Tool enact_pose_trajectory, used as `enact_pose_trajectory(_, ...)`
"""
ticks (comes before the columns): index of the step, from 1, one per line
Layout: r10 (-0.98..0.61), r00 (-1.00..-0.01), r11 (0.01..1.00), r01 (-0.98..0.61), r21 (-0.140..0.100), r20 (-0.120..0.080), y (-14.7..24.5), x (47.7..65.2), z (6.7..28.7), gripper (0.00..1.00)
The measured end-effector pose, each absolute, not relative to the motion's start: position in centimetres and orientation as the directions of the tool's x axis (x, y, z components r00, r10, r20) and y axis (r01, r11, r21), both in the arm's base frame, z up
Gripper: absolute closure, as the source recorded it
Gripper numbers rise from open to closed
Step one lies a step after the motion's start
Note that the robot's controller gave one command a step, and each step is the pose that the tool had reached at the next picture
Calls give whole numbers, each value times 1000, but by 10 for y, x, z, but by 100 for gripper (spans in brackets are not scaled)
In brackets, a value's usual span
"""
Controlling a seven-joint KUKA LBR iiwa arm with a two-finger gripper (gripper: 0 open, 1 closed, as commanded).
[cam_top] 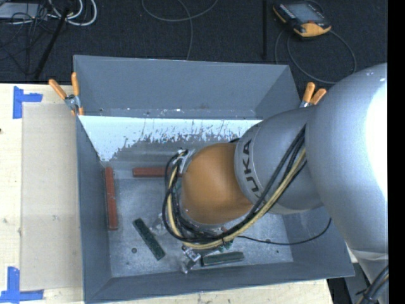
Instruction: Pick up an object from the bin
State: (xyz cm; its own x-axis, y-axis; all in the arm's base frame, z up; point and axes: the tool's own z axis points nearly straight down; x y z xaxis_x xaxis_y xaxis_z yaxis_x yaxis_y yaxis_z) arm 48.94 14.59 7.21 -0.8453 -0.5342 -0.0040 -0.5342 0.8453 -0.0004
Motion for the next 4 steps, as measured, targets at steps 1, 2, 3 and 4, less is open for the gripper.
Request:
enact_pose_trajectory(1,-534,-845,845,-534,0,-4,146,489,72,0)
enact_pose_trajectory(2,-546,-838,838,-546,2,-2,228,477,85,100)
enact_pose_trajectory(3,-546,-838,838,-546,2,-2,228,477,85,100)
enact_pose_trajectory(4,-523,-853,853,-523,0,0,214,490,210,100)
